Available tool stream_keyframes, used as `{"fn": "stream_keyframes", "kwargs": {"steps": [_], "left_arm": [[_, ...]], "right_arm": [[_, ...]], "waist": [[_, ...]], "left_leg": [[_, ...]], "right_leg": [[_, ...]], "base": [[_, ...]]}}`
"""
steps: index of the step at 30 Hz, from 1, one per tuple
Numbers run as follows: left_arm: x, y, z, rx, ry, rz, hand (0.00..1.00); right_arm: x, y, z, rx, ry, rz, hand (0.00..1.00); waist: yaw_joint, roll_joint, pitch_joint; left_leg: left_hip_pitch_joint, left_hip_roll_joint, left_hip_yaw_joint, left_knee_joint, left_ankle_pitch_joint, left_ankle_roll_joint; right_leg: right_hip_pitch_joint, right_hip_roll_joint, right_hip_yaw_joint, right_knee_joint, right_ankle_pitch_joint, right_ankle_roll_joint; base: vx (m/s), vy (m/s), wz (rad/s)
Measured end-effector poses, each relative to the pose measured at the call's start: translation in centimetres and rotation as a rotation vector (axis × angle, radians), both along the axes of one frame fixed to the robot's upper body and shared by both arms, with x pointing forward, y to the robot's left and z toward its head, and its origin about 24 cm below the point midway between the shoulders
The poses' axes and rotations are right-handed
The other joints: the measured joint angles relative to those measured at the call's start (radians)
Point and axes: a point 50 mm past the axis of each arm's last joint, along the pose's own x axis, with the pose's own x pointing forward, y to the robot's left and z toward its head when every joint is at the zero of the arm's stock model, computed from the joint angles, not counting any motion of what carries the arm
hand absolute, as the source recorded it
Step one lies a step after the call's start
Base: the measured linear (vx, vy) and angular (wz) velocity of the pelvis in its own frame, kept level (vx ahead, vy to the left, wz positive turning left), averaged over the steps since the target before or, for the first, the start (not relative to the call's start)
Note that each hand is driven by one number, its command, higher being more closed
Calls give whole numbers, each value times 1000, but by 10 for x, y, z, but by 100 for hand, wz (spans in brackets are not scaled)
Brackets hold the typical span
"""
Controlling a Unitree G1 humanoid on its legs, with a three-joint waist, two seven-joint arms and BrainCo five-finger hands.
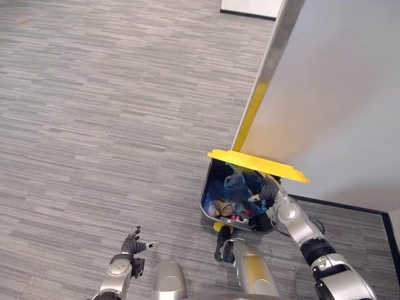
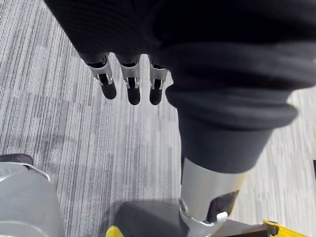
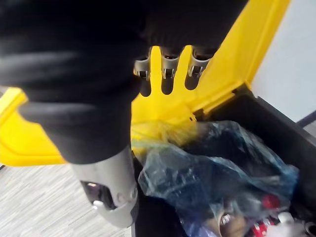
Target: Gather rubbish on tea table into small bin, then transfer packed bag to large trash can.
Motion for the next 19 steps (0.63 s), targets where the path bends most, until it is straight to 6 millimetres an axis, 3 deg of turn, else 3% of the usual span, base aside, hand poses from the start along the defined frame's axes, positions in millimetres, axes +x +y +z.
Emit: {"fn": "stream_keyframes", "kwargs": {"steps": [1,2,3,4,5,6,7,8,9,10,13,19], "left_arm": [[-7,0,-3,0,18,10,0],[-10,-3,-5,-8,25,8,0],[-15,-5,-7,-11,38,6,0],[-22,-6,-9,-10,51,5,0],[-23,-5,-9,-7,53,2,0],[-23,-12,-11,-25,55,8,0],[-22,-19,-12,-43,48,16,0],[-24,-22,-13,-51,48,20,0],[-20,-23,-11,-52,35,18,0],[-11,-33,-11,-78,13,11,0],[-7,-34,-10,-83,4,13,0],[2,-11,-3,-30,-9,38,0]], "right_arm": [[-13,-1,-11,16,44,-11,0],[-21,-1,-17,30,72,-19,0],[-37,0,-31,72,132,-48,0],[-53,3,-43,101,193,-60,0],[-59,3,-48,104,219,-63,0],[-68,-1,-56,101,262,-87,0],[-74,-6,-61,111,288,-128,0],[-80,-7,-64,116,306,-140,0],[-92,-11,-71,122,343,-169,0],[-103,-22,-80,123,402,-228,0],[-118,-31,-88,136,462,-301,0],[-124,-41,-89,145,471,-357,0]], "waist": [[-12,-7,-5],[-12,-11,-9],[-9,-22,-20],[-7,-35,-42],[-5,-50,-54],[-7,-21,-57],[7,4,-73],[17,9,-86],[3,-11,-101],[-9,15,-104],[-10,60,-142],[-14,66,-154]], "left_leg": [[4,-3,2,-26,31,-7],[9,-5,4,-46,47,-11],[15,-4,11,-90,77,-18],[4,-4,19,-113,98,-28],[-8,-3,24,-111,100,-33],[-29,2,18,-136,110,-49],[-27,-2,11,-229,148,-25],[-21,6,22,-268,177,-26],[-20,-20,57,-301,203,-54],[-15,-18,45,-328,217,-48],[7,3,23,-403,248,-31],[74,-3,27,-526,323,-30]], "right_leg": [[5,-26,0,164,-42,-12],[12,-37,2,227,-64,-12],[52,-58,16,313,-98,4],[101,-83,51,319,-91,31],[126,-83,56,270,-124,85],[130,-39,43,176,-136,94],[154,10,56,33,-143,88],[164,20,58,-26,-160,73],[178,0,60,-88,-219,37],[189,21,59,-127,-196,12],[220,88,82,-271,-116,5],[285,104,84,-414,-37,11]], "base": [[-167,8,0],[-164,-28,0],[-82,-133,-15],[-49,-128,-26],[-53,-168,-51],[-96,-66,-94],[-131,-83,-111],[-115,-130,-94],[-116,-173,-45],[-91,-162,-24],[-44,-27,-43],[7,25,-6]]}}
